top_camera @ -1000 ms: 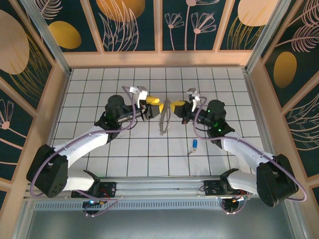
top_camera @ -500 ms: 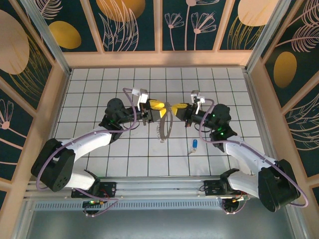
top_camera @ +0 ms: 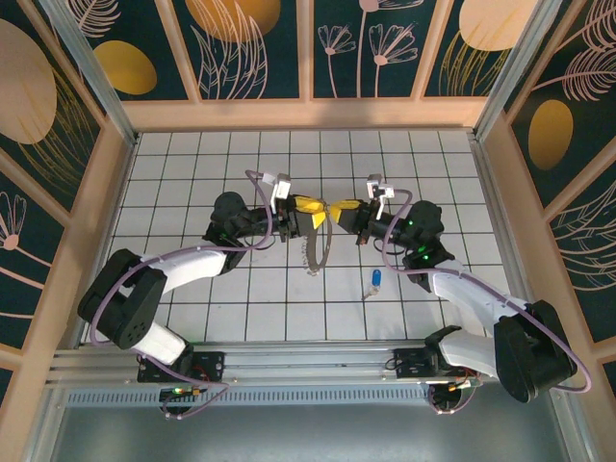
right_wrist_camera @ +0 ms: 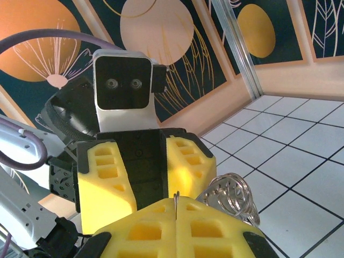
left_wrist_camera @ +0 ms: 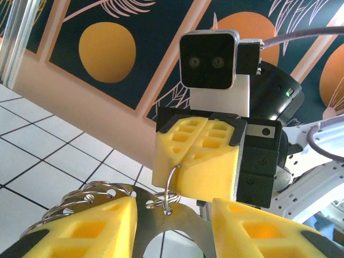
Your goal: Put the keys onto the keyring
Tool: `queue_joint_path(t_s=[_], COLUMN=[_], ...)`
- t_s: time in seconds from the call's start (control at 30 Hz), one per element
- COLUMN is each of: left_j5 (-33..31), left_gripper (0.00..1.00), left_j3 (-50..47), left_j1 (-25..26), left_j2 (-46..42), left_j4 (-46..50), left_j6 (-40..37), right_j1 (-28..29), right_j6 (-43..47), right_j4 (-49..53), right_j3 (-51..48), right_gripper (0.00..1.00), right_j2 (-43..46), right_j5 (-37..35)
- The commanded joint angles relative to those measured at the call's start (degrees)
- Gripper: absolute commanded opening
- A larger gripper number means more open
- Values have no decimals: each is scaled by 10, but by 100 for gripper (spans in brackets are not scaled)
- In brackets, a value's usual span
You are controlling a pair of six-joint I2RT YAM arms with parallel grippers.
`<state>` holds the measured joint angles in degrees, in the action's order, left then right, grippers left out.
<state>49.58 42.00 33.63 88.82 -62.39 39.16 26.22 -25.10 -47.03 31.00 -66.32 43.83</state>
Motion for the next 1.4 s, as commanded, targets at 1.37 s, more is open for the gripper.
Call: queue_joint_path(t_s=[1.37], left_j5=[58], left_gripper=[13], left_j3=[45], left_j1=[13], left_j2=[23], left_j4=[54], left_j6=[-59], right_j1=[-3], right_j6=[-26], right_j4=[-45], right_j3=[21], right_gripper=[0], right_j2=[-43], right_j5=[16])
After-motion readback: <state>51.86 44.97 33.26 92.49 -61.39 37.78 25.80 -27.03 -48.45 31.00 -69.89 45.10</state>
